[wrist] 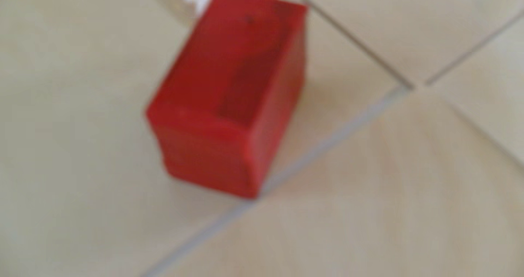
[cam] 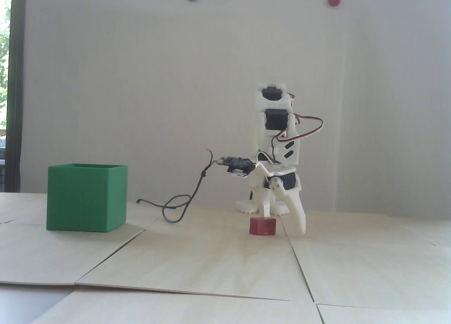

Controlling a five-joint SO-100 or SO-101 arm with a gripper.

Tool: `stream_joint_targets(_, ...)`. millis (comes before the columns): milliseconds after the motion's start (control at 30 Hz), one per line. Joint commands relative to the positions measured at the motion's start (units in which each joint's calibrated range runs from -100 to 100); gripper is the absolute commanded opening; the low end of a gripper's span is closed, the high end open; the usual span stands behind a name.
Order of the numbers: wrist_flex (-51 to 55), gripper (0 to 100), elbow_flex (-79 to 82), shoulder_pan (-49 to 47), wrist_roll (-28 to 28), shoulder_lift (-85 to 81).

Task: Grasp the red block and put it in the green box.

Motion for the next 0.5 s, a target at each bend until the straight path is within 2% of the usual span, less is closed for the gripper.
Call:
stream_joint_targets(0,-1.9,32,-0.5,0.7,-0.3,-0.3)
stream_joint_targets(267,-1.1,28,-0.4,1.0,-0.3,-1.1)
stream_joint_targets(467,-1.3,28,-0.4,5.8,-0.4,-1.1)
